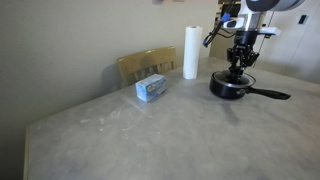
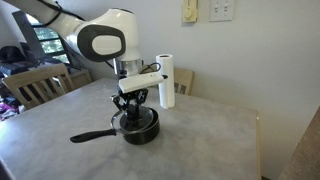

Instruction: Put the glass lid on top of the black pot

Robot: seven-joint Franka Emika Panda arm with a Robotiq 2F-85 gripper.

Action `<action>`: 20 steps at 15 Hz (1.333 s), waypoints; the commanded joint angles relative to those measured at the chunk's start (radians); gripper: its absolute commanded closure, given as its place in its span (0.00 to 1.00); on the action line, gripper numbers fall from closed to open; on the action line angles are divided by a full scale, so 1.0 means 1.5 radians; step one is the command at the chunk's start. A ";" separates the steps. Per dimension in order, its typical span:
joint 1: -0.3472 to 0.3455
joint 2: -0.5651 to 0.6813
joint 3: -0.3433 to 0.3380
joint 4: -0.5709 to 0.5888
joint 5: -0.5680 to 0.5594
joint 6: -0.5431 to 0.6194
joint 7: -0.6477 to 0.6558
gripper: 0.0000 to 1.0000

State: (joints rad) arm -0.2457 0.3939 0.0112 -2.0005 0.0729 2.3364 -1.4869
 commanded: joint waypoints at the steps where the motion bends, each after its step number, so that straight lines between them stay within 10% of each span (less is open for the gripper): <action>1: -0.002 -0.022 -0.004 -0.014 0.003 0.014 -0.019 0.85; 20: -0.005 0.020 -0.018 0.036 -0.005 0.010 -0.006 0.85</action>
State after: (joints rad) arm -0.2470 0.4088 -0.0080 -1.9652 0.0727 2.3512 -1.4869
